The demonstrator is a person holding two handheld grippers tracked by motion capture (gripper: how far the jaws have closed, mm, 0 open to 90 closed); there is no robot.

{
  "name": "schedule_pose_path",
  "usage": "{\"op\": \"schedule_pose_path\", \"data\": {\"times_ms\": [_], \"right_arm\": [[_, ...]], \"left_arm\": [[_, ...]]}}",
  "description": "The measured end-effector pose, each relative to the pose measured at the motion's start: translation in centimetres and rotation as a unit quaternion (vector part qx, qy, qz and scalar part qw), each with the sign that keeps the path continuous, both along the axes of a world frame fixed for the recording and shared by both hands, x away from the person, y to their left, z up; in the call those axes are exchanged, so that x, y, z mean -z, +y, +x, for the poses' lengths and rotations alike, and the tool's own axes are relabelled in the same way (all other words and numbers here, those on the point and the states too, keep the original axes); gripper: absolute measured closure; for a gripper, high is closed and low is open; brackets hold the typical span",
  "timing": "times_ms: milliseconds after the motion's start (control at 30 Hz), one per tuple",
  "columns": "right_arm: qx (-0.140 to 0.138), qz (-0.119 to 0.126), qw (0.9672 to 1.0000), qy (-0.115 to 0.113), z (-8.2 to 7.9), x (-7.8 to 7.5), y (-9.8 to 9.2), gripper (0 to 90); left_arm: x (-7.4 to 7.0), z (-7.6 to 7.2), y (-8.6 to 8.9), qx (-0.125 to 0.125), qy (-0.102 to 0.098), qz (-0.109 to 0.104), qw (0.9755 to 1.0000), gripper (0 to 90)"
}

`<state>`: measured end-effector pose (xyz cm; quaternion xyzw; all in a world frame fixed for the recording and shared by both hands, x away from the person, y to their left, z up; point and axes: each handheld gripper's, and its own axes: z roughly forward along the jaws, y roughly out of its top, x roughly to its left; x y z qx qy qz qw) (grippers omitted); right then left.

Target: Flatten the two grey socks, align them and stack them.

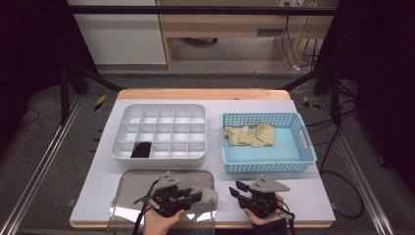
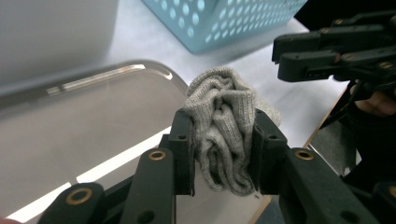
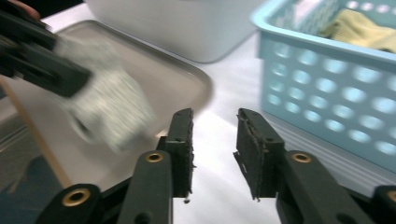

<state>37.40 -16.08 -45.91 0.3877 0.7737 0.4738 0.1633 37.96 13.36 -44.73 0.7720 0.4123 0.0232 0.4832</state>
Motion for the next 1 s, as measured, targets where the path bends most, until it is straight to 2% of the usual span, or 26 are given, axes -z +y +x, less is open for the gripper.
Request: {"op": "schedule_pose_path", "data": {"times_ms": [200, 500, 667, 1000], "right_arm": [[0.027, -0.01, 0.9996, -0.003, 0.2, 0.5, -1.7, 58.5], [0.067, -0.019, 0.9976, -0.004, 0.2, 1.1, -3.7, 51.3], [0.077, -0.013, 0.9969, 0.002, 0.2, 1.2, -4.6, 49.3], [0.089, -0.017, 0.9959, -0.001, 0.0, 1.2, -5.3, 47.5]], "left_arm": [[-1.5, 0.1, 1.0, -0.004, -0.026, 0.002, 0.9996, 65.2], [-2.7, 0.6, 2.5, -0.022, -0.042, 0.01, 0.9988, 64.8], [-3.2, 0.9, 3.3, -0.034, -0.047, 0.015, 0.9982, 64.6], [-6.1, 1.9, 5.7, -0.061, -0.071, 0.013, 0.9955, 64.3]]}}
